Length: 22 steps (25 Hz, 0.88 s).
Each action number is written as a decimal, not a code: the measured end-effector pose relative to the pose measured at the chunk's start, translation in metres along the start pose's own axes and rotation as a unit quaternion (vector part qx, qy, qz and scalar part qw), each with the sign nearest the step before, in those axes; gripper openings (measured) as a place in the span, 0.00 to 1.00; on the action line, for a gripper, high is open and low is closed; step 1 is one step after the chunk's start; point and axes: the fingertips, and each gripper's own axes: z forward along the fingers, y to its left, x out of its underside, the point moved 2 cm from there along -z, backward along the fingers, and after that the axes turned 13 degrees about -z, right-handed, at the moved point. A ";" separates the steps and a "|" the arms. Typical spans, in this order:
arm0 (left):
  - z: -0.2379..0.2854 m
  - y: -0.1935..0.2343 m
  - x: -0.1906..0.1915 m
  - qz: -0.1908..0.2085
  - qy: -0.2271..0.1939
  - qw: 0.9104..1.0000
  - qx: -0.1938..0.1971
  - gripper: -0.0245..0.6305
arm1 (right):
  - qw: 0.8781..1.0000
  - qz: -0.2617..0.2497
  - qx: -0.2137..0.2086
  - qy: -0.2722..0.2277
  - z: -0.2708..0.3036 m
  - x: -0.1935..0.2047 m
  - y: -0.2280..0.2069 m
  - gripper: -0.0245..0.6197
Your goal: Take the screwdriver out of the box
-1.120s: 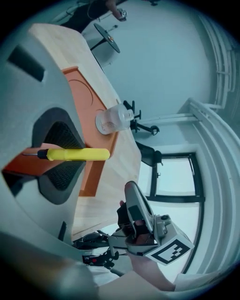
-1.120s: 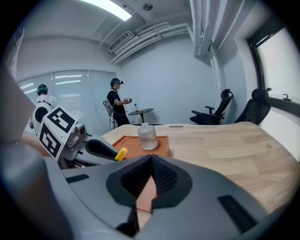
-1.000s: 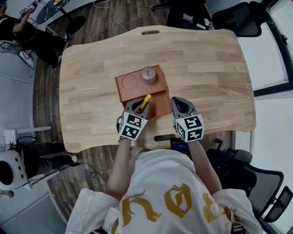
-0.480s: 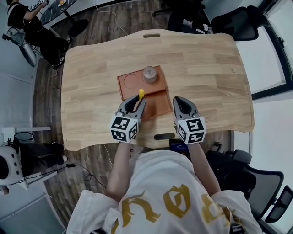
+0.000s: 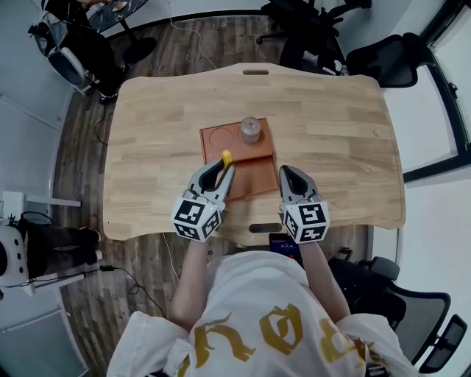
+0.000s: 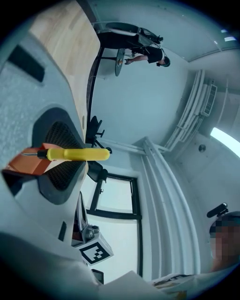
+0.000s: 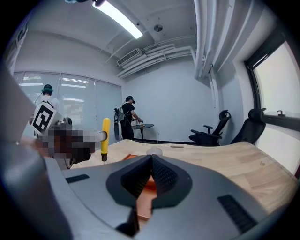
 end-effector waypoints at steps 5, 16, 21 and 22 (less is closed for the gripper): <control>-0.019 0.002 0.003 -0.006 -0.008 1.000 -0.012 0.16 | 1.000 -0.009 -0.014 -0.008 0.008 -0.007 0.016 0.05; -0.027 0.018 0.004 -0.011 -0.014 1.000 -0.023 0.16 | 0.999 -0.028 -0.019 -0.014 0.017 -0.013 0.030 0.05; -0.021 0.018 0.000 -0.011 -0.008 1.000 -0.017 0.16 | 1.000 -0.023 -0.013 -0.016 0.016 -0.015 0.027 0.05; -0.020 0.018 -0.001 -0.009 -0.007 1.000 -0.014 0.16 | 1.000 -0.023 -0.013 -0.016 0.016 -0.015 0.028 0.05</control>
